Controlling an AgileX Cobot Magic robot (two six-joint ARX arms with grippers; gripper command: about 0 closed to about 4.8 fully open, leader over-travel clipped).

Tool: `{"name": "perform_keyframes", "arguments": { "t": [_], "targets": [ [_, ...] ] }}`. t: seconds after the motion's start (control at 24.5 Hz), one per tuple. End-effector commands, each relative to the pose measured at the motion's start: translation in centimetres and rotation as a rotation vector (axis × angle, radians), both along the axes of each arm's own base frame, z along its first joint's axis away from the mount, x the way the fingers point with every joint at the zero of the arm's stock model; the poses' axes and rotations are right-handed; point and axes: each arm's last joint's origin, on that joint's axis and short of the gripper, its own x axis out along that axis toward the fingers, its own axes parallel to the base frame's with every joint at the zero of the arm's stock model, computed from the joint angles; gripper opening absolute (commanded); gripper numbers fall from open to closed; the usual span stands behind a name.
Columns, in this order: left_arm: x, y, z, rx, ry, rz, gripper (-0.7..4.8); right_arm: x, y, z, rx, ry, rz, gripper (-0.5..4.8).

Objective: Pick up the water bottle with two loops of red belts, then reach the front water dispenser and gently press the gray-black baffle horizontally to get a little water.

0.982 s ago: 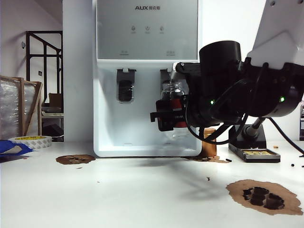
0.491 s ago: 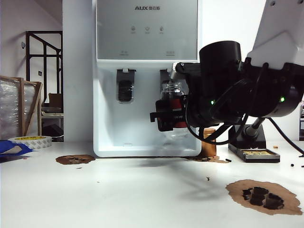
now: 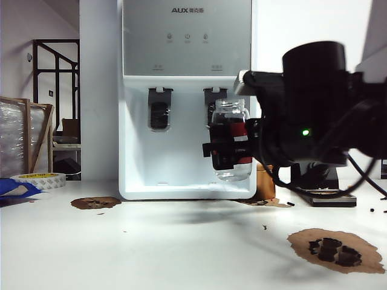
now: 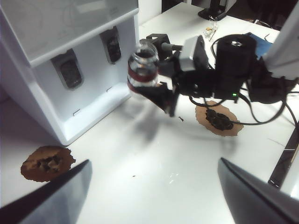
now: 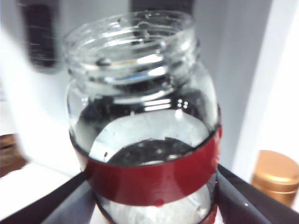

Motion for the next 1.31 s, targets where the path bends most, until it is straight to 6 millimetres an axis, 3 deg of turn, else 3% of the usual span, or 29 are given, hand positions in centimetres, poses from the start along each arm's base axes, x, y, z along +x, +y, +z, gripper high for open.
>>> {"name": "perform_keyframes", "arguments": {
  "t": [0.04,0.2,0.33,0.57,1.02,1.31],
  "targets": [
    [0.1,0.0,0.3,-0.006,-0.023,-0.004,4.33,-1.2,0.3,0.6,0.082,-0.004,0.238,3.36],
    [0.1,-0.1,0.3,-0.007,-0.022,-0.006,4.33,-1.6,0.6,0.6,0.152,0.052,0.423,3.29],
    [0.1,-0.1,0.3,-0.007,-0.022,-0.006,4.33,-1.9,0.8,0.6,0.170,0.067,0.529,2.12],
    [0.1,-0.1,0.3,-0.007,-0.022,-0.007,4.33,-2.2,1.1,0.7,0.186,0.084,0.681,2.19],
    [0.1,-0.1,0.3,-0.006,-0.022,-0.007,4.33,-3.5,2.6,0.7,0.177,0.088,0.771,2.25],
    [0.1,0.0,0.3,-0.006,-0.021,-0.007,4.33,-3.6,2.6,0.2,0.131,0.113,0.796,2.25]
  ]
}}
